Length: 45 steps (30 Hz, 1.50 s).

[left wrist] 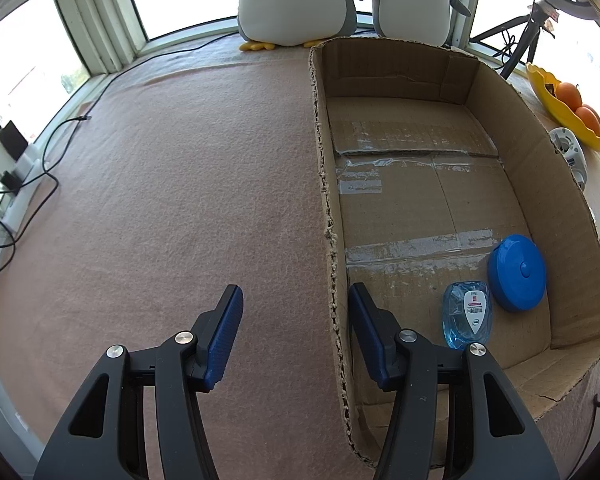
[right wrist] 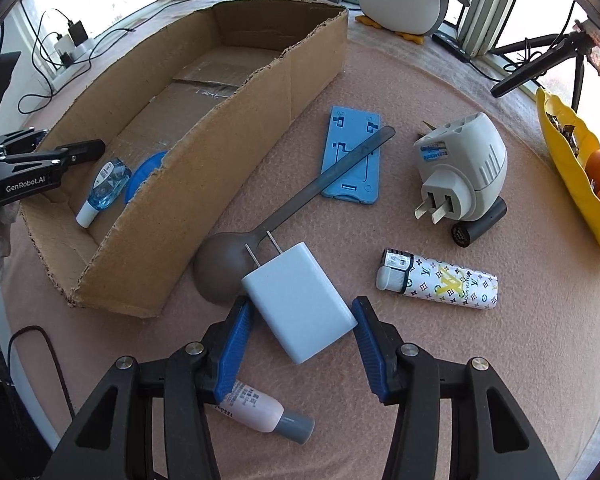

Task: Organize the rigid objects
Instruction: 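Move the right gripper to the white charger, then grasp the white charger with the right gripper, then carry the white charger into the box and open the right gripper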

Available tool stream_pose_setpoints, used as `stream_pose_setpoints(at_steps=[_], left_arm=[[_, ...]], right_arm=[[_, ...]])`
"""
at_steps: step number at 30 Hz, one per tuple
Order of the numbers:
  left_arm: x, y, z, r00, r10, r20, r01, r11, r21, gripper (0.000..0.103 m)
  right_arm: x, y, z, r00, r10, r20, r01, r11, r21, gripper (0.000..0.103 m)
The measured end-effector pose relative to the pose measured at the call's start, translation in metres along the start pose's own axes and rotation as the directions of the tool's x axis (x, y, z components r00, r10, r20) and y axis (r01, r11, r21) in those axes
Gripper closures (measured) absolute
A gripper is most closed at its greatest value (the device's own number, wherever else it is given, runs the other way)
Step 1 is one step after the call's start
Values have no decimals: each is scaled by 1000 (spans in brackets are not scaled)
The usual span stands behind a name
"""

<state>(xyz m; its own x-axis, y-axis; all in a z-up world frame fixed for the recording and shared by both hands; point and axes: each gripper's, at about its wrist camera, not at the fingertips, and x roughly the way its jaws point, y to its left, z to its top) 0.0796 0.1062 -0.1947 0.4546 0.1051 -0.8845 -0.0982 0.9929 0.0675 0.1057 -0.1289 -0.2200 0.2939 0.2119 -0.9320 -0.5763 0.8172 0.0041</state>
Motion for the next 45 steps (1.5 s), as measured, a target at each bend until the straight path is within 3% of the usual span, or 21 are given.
stream_pose_setpoints(at_steps=[8,14,17,27,36,45], left_arm=[[0,0,0,1000,1,0,-1,1000,0,48],[0,0,0,1000,1,0,-1,1000,-1,48],[0,0,0,1000,0,0,0,1000,-2,48],[0,0,0,1000,0,0,0,1000,0,48],[2,-1,0,1000,-3,0,3,1000,-4,48],[2,-2,0,1000,-5,-1,5,1000,-5,48]], right_arm=[[-1,3,6,1000,1,8,-1,1000,-31,64],[2,2,12,1000,-2,16,3,1000,-6,65],[0,0,12,1000,1,22,-1,1000,8,71],[-25,-2,9,996,9,90,-17,997,81,71],[-61,10,43,982,16,188,-33,995,91,71],[-60,37,74,974,38,222,-57,995,80,71]])
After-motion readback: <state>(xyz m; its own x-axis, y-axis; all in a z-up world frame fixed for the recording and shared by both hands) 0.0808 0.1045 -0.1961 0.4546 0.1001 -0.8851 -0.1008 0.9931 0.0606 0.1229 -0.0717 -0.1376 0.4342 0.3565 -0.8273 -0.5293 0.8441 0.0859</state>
